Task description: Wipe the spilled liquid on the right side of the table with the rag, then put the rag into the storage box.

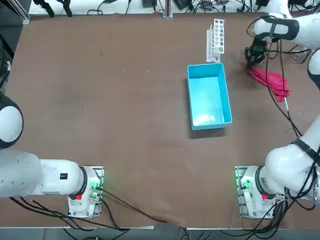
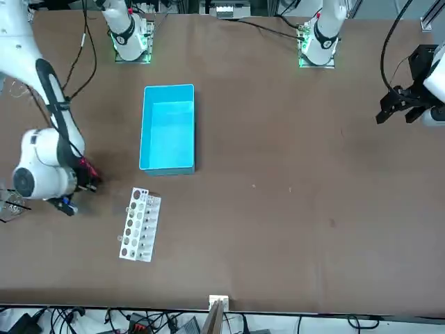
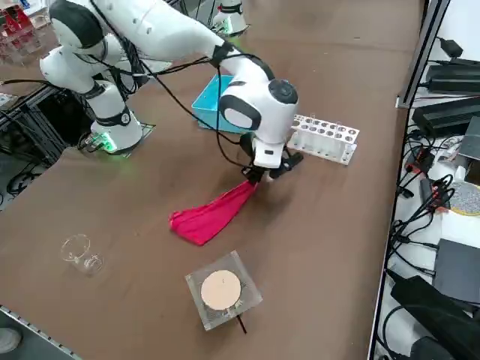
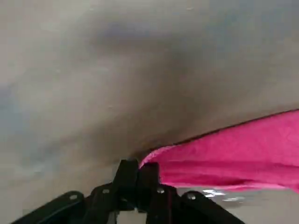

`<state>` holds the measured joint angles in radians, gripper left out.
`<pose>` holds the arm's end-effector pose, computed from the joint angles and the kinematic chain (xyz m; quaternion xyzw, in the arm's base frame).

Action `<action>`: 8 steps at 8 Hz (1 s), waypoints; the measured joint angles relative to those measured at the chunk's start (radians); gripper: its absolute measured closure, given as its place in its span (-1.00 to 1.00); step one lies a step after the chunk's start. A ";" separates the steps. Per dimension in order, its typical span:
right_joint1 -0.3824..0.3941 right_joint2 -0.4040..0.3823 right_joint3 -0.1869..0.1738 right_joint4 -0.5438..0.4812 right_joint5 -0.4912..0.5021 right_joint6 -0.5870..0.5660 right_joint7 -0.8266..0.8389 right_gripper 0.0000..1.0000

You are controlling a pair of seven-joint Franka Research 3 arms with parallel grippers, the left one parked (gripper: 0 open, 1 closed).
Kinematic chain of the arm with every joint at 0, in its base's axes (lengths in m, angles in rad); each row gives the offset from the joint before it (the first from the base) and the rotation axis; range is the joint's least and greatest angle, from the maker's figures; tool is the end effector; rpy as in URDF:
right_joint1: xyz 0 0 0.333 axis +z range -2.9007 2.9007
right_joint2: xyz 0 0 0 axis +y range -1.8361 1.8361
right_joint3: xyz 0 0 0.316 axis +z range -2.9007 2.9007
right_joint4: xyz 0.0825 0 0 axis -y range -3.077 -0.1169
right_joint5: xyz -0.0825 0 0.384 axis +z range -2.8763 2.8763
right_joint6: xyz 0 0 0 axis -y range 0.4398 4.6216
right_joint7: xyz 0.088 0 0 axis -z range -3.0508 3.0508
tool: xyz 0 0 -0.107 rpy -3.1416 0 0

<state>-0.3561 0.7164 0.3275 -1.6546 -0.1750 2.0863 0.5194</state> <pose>0.6541 -0.0472 0.1912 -0.9621 0.2415 0.1264 0.0097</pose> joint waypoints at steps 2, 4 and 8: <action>0.074 0.017 -0.001 0.018 0.069 0.077 0.075 0.97; 0.119 0.025 -0.002 0.057 0.115 0.087 0.125 0.97; 0.128 0.038 -0.012 0.109 0.140 -0.035 0.109 0.97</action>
<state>-0.2280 0.7544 0.3152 -1.5461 -0.0348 2.0509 0.6285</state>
